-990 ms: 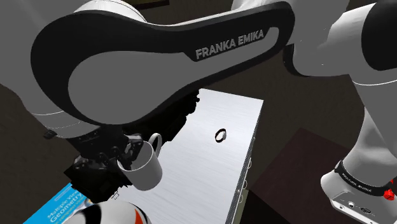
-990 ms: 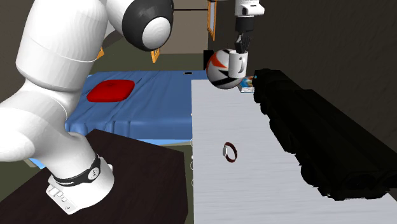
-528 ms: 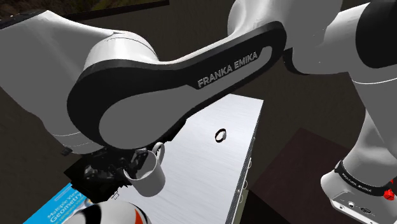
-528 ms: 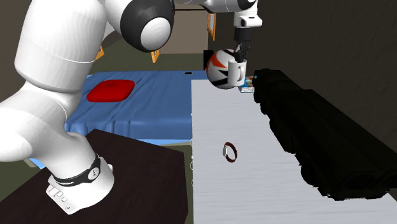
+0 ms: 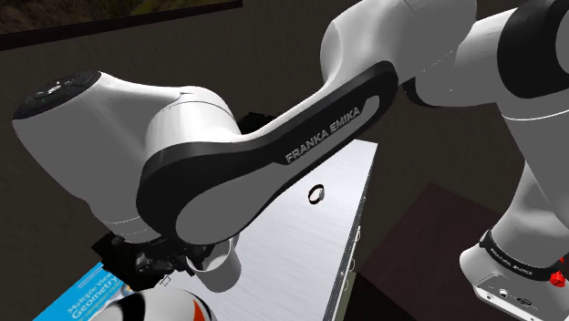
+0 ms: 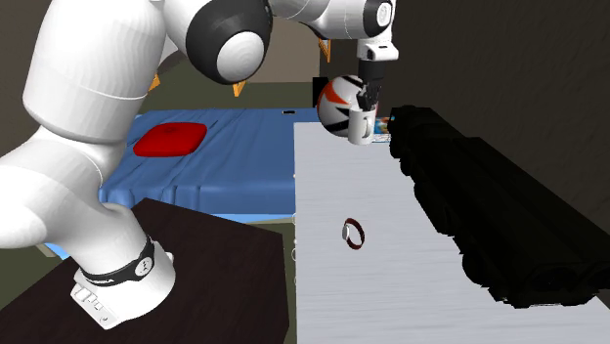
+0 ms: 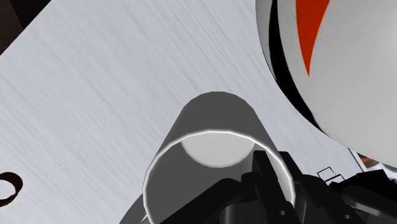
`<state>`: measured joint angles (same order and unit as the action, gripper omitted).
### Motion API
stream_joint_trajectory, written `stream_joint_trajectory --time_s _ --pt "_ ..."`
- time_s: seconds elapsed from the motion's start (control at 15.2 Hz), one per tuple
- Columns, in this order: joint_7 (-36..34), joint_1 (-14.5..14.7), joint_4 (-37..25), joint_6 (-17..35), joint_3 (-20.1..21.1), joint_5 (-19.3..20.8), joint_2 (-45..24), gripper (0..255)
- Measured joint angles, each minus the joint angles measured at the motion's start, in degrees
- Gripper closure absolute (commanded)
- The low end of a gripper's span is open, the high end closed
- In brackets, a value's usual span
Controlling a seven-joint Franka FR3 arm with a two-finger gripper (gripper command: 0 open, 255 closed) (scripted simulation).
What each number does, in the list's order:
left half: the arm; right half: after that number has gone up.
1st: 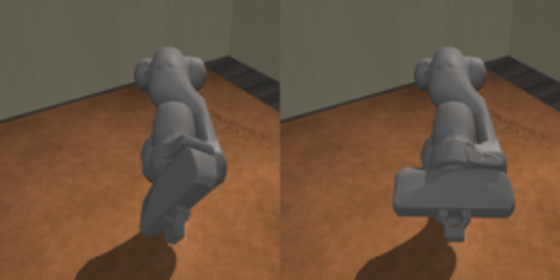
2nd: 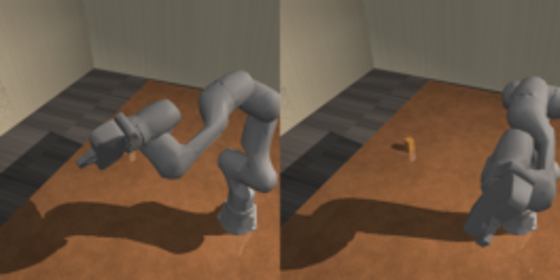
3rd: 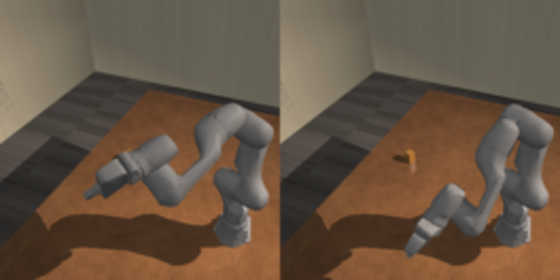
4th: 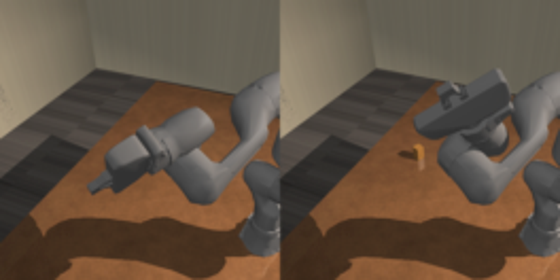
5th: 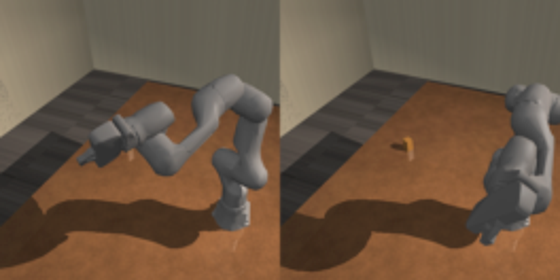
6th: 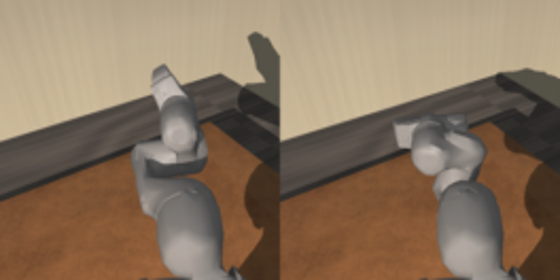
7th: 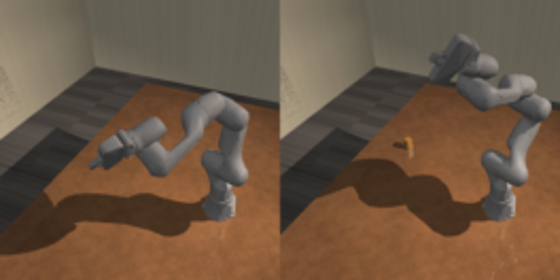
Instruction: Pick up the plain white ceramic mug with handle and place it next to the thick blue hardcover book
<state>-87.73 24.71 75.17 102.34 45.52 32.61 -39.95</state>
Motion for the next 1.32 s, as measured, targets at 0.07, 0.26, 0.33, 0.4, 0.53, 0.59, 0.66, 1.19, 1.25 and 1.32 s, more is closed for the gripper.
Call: stream_joint_trajectory --time_s 0.07,0.26,0.33,0.4,0.53,0.59,0.66,1.19,1.25,1.32 --pt "-0.17 0.08 0.24 0.46 -0.13 0.18 -0.29 255" --pt "-0.66 -0.20 1.84 2.32 -0.42 0.66 -0.79 255" --pt "-0.85 -0.18 2.20 2.90 -0.57 0.87 -1.09 255" --pt "-1.01 -0.23 2.67 3.58 -0.73 1.10 -1.38 255" --pt "-1.37 -0.46 3.82 4.79 -0.89 1.39 -1.60 255" --pt "-1.50 -0.48 4.11 5.19 -0.98 1.52 -1.76 255" --pt "-1.56 -0.38 4.06 5.31 -1.06 1.62 -1.94 255" --pt "-1.59 -0.37 4.04 5.41 -1.15 1.70 -2.05 0" --pt "-1.58 -0.36 4.05 5.42 -1.14 1.70 -2.05 0" --pt "-1.58 -0.37 4.06 5.42 -1.14 1.69 -2.05 0"
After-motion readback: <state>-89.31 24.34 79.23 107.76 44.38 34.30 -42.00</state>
